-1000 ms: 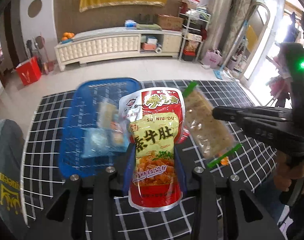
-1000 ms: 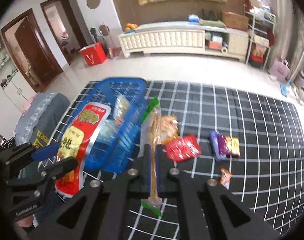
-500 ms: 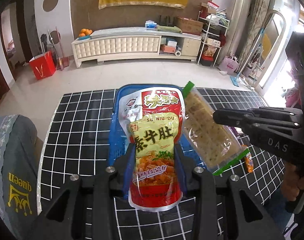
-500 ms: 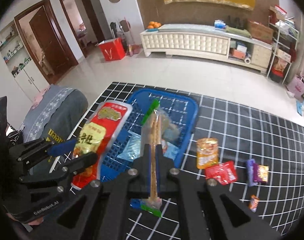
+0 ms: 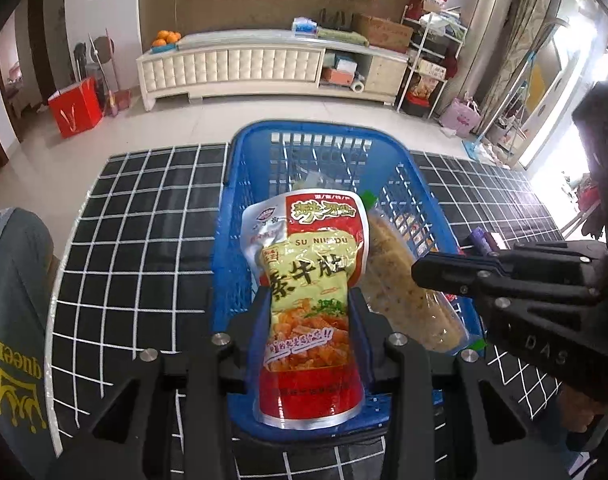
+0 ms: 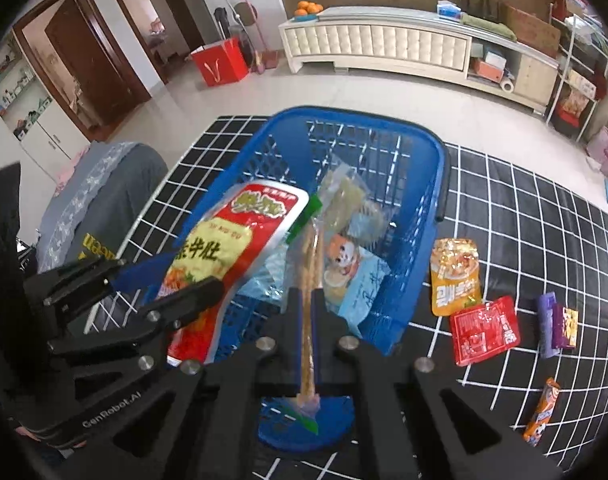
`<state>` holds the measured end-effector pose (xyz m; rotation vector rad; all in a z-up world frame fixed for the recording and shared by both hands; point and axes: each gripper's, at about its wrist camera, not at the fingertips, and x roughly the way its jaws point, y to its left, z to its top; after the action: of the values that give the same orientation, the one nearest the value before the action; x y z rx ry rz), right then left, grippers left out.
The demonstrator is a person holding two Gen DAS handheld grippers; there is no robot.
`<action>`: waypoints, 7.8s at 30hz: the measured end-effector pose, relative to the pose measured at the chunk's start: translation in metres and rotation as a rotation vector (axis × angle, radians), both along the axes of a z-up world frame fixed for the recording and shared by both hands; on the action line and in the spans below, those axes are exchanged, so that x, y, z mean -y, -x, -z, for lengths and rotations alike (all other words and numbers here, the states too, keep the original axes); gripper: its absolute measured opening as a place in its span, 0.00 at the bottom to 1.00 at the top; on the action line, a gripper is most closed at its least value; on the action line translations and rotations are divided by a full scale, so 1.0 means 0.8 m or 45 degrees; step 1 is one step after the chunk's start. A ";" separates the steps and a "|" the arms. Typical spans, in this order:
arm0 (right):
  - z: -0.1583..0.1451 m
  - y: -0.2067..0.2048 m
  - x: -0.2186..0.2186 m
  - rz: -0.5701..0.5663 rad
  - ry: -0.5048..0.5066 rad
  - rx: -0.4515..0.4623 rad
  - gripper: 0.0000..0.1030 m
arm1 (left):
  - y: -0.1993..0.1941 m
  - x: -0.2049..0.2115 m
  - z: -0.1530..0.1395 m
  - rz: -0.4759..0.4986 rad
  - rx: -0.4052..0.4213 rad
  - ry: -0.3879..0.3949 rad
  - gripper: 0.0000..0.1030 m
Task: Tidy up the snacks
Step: 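Lower the red pouch and cracker pack into the blue basket and open both tools, then move both open tools back over the remaining snacks on the mat, then grasp the small red packet with the left tool while the right tool grasps the orange cartoon bar, then carry the red packet with the left tool while the right tool carries the orange bar over the basket, then open the left tool to drop the red packet while the right tool releases the orange bar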
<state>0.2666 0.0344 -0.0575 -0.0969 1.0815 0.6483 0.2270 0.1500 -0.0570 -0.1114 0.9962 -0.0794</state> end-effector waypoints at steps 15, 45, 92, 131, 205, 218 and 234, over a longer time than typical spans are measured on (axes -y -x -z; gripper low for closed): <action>0.019 0.001 0.002 -0.003 0.044 -0.063 0.06 | -0.007 0.006 0.034 0.006 -0.080 -0.027 0.35; -0.086 0.070 0.124 0.030 0.087 0.238 0.79 | 0.066 0.086 -0.080 0.060 0.133 -0.087 0.76; 0.143 0.009 0.334 0.397 0.182 -0.147 0.76 | 0.013 0.282 0.100 0.160 -0.068 -0.049 0.76; 0.128 -0.073 0.334 0.256 0.008 0.022 0.19 | -0.136 0.284 0.145 -0.213 -0.318 0.075 0.76; -0.051 0.050 0.100 -0.154 0.059 0.273 0.19 | 0.045 0.110 -0.066 0.103 0.205 -0.252 0.06; -0.030 0.048 0.031 -0.215 0.138 0.249 0.19 | 0.024 0.044 -0.006 0.089 0.125 -0.298 0.06; -0.046 0.063 0.024 -0.234 0.157 0.274 0.19 | 0.063 0.025 -0.036 0.033 0.198 -0.332 0.53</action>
<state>0.2159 0.0148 -0.0204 -0.3681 0.9099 0.7183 0.1763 0.1301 -0.0285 0.1445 0.8446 0.0183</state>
